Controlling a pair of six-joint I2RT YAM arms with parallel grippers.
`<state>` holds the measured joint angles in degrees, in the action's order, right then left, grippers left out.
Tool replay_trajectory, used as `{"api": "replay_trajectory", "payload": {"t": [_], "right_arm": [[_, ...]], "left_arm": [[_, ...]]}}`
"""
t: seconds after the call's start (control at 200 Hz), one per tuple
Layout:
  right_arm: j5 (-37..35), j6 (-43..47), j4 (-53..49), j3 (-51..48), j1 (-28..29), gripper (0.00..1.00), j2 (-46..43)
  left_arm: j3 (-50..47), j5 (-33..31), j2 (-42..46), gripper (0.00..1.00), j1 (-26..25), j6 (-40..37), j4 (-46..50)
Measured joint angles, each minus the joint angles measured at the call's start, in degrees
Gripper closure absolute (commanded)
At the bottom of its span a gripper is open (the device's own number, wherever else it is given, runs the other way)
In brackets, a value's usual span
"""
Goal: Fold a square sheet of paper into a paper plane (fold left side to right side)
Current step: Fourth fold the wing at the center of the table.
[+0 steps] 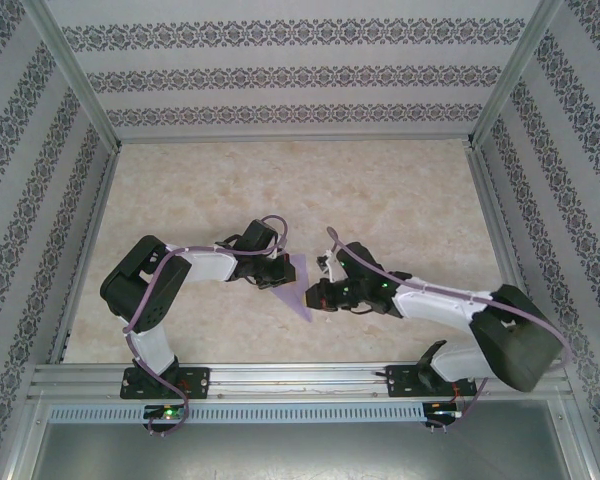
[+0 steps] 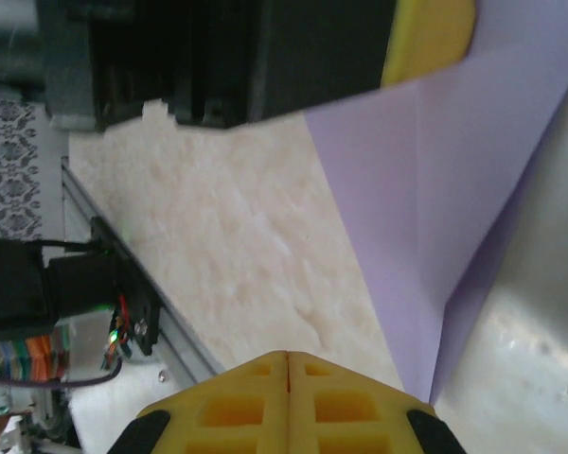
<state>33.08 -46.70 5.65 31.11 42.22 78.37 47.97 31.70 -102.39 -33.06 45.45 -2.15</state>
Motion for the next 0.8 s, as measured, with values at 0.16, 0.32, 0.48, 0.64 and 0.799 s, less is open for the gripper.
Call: {"api": "replay_trajectory", "payload": {"t": [0.16,0.32,0.48,0.64,0.799], "right_arm": [[-2.3,0.9,0.4,2.8,0.0,1.00,5.4],[-3.1,1.8,0.4,4.0,0.0,1.00,9.0],[-3.8,2.1,0.1,4.0,0.0,1.00,11.3],[-4.4,2.1,-0.3,4.0,0.0,1.00,12.3],[-4.9,2.8,-0.3,4.2,0.0,1.00,13.1]], "left_arm": [[0.0,0.0,0.0,0.94,0.0,0.0,0.0],[0.0,0.0,0.0,0.94,0.0,0.0,0.0],[0.0,0.0,0.0,0.94,0.0,0.0,0.0],[0.0,0.0,0.0,0.94,0.0,0.0,0.0],[0.0,0.0,0.0,0.94,0.0,0.0,0.0]]}}
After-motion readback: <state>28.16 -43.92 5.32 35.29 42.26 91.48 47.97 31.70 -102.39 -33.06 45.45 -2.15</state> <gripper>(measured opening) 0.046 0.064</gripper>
